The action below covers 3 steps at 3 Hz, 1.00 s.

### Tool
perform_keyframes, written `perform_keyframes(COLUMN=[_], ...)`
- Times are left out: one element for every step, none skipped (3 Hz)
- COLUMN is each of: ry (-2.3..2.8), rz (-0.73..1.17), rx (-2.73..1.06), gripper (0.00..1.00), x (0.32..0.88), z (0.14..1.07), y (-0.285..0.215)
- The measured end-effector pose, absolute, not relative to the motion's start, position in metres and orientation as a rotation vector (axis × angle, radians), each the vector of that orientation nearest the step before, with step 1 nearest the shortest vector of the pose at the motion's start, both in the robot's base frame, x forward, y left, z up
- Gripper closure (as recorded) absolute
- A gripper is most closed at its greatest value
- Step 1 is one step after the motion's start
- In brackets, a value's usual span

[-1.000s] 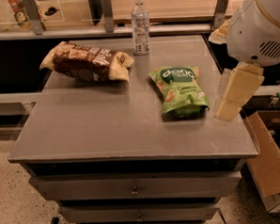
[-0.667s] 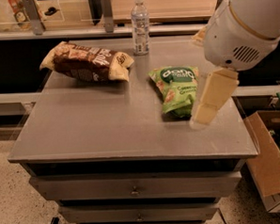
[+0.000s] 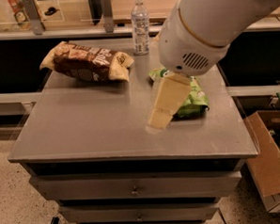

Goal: Move brown chip bag near green rice chip bag

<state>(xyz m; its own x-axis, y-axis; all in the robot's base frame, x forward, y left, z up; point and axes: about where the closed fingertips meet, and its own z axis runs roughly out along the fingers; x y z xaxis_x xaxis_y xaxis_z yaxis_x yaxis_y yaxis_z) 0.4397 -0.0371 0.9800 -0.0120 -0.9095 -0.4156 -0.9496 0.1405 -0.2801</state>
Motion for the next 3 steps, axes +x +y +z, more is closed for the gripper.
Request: perform_keyframes(ry=[1.933,1.917,1.863], rz=[0.030,0.000,-0.001], rx=[-1.692,-1.598,-1.530], gripper=[0.00,0.00,0.00], x=[0.453,0.467,0.479], z=[0.981,0.982,0.991], y=[-0.016,-0.004,0.011])
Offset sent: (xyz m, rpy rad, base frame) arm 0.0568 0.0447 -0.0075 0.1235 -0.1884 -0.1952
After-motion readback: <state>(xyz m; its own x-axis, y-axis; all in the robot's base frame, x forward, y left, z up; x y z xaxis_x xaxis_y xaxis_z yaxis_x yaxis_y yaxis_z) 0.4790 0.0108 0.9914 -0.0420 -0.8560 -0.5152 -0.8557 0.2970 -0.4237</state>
